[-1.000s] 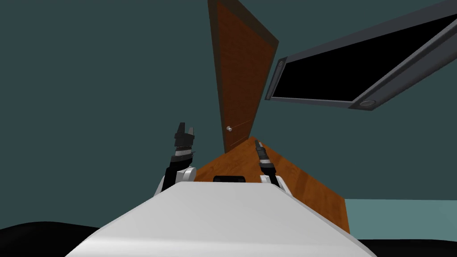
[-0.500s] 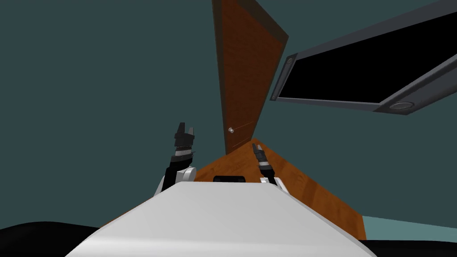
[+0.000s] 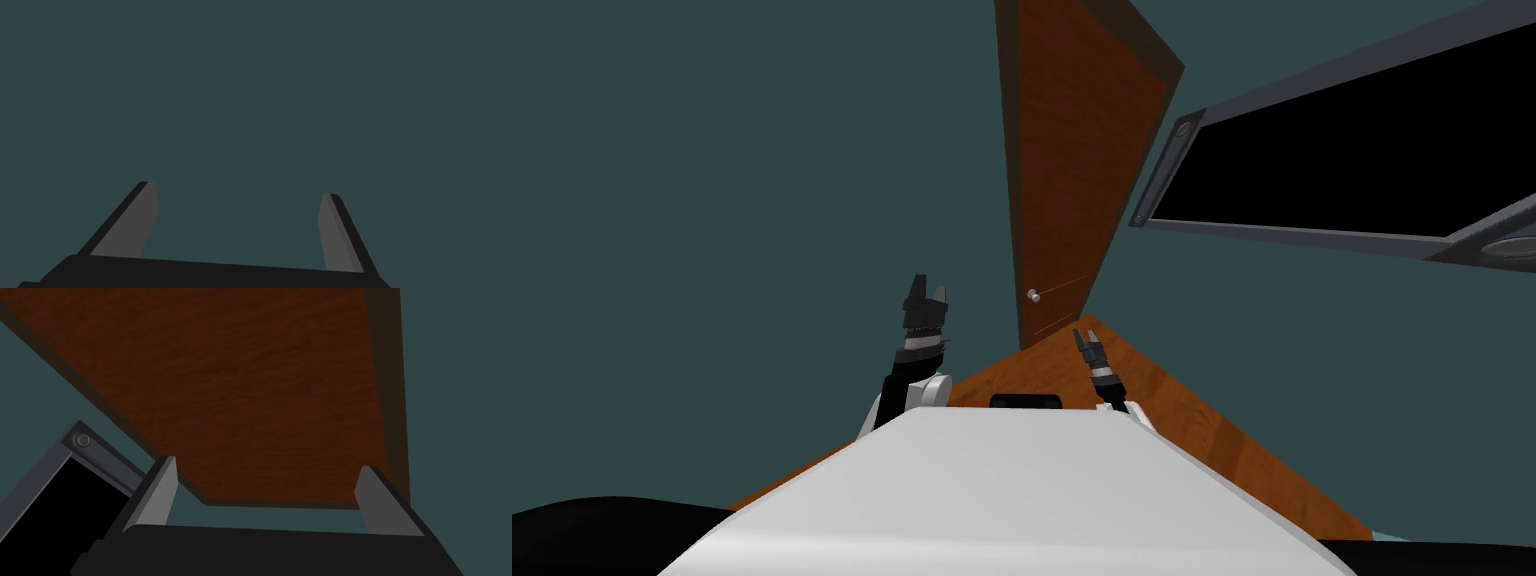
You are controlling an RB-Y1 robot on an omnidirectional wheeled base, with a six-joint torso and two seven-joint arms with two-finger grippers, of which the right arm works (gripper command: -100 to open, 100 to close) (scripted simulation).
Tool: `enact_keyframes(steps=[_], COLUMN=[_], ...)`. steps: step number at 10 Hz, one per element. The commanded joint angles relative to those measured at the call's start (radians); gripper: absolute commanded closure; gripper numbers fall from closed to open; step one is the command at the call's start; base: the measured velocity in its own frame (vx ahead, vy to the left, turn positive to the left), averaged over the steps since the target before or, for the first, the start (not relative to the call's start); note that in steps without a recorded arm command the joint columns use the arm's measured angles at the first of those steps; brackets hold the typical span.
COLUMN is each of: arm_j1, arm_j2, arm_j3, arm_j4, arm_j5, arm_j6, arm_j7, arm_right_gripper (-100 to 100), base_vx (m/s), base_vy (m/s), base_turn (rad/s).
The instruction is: Pull the door open
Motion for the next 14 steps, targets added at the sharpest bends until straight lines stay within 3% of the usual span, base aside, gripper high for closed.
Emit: enact_keyframes(steps=[1,14], arm_j1=[-0.006,-0.067], arm_j2=[-0.002,-0.021], arm_j3=[-0.001,-0.023], arm_j4=[0.032,0.333], arm_j5=[0.021,0.162], arm_j6=[-0.013,-0.152], arm_j7=[0.039,0.304], arm_right_gripper=[-100,-100], base_vx=[0.099,0.103], base_vy=[-0.019,-0.016], base_turn=[0.090,0.087])
